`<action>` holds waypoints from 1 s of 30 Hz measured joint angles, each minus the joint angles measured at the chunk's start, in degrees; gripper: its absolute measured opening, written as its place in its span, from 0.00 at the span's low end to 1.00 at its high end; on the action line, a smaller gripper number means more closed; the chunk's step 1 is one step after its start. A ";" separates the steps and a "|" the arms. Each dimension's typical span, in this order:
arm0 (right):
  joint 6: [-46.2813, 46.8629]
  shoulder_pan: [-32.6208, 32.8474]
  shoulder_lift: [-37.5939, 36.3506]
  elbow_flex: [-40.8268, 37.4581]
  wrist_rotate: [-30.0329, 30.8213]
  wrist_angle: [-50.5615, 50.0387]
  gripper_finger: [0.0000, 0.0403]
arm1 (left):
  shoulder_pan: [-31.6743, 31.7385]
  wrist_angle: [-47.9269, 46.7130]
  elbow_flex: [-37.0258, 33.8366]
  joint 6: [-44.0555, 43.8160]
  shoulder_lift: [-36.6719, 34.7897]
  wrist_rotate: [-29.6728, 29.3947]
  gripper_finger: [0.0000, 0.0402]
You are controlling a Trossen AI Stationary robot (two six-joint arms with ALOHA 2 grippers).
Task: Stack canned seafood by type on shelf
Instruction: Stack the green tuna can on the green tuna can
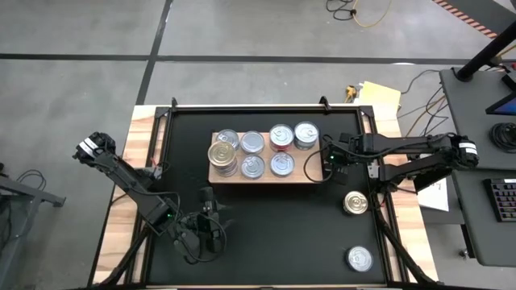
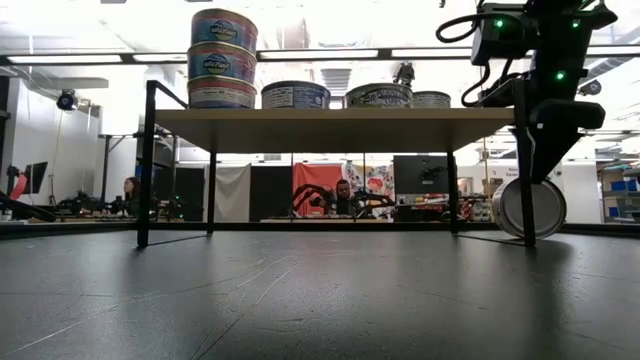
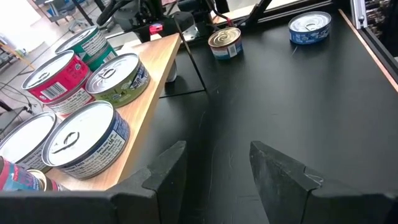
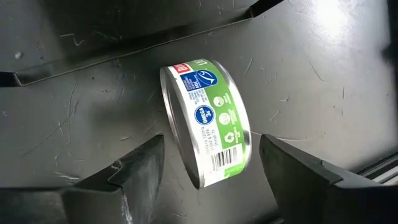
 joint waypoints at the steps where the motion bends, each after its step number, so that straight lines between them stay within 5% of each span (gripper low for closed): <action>1: 0.00 -0.02 -0.12 0.00 0.00 0.00 0.62 | 0.00 0.00 0.00 0.00 0.00 0.01 0.40; 20: 0.76 0.05 -0.41 0.66 -0.32 -3.63 0.22 | 0.02 0.02 0.00 -0.02 0.00 0.00 0.40; 30: 8.42 0.20 -3.90 1.56 -8.78 -8.93 0.03 | 0.00 -0.02 0.00 -0.24 0.00 0.02 0.40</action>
